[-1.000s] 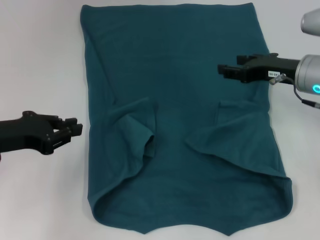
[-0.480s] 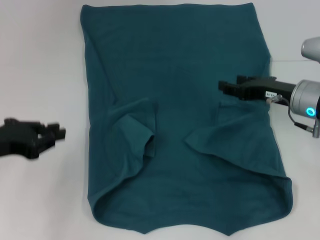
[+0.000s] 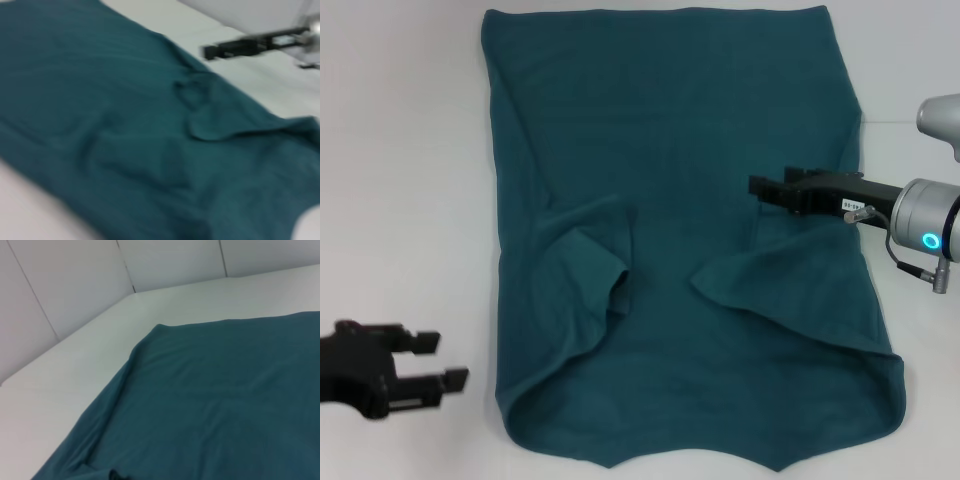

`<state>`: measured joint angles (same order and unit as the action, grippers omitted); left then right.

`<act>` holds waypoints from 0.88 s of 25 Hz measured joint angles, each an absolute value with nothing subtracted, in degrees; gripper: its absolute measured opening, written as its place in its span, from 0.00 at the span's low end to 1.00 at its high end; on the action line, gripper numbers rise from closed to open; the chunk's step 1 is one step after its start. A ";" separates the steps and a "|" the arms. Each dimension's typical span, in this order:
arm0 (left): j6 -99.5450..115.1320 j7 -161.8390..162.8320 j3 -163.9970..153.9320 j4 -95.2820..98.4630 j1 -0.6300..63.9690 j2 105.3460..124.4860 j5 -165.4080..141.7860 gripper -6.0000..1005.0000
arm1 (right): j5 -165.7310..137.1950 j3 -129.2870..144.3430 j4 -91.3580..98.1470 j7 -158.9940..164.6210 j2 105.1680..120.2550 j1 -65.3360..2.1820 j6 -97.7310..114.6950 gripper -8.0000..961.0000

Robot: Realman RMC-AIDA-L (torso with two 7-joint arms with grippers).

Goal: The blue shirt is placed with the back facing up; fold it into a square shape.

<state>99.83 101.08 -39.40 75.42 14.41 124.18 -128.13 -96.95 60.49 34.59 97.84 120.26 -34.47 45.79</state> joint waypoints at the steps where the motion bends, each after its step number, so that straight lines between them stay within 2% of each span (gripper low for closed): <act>1: 100.90 100.45 -39.87 75.47 14.26 124.24 -128.08 0.45 | -96.92 60.51 34.59 98.02 120.26 -34.57 45.94 0.70; 2: 101.44 99.52 -40.36 75.50 14.12 124.28 -128.06 0.49 | -96.90 60.54 34.64 98.30 120.26 -34.63 46.10 0.70; 8: 98.76 83.59 -42.11 74.28 12.42 124.69 -125.85 0.63 | -96.85 60.62 34.65 99.68 119.94 -35.21 46.23 0.70; 16: 88.04 73.37 -48.09 71.70 11.55 124.45 -126.07 0.63 | -97.21 60.63 34.40 100.97 119.88 -34.96 46.29 0.70; 22: 87.92 66.39 -51.82 72.88 9.03 124.61 -125.61 0.62 | -97.36 60.65 34.08 102.08 119.79 -34.75 46.23 0.70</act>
<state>87.92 66.39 -51.82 72.88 9.03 124.61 -125.61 -97.36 60.65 34.08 102.08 119.79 -34.75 46.23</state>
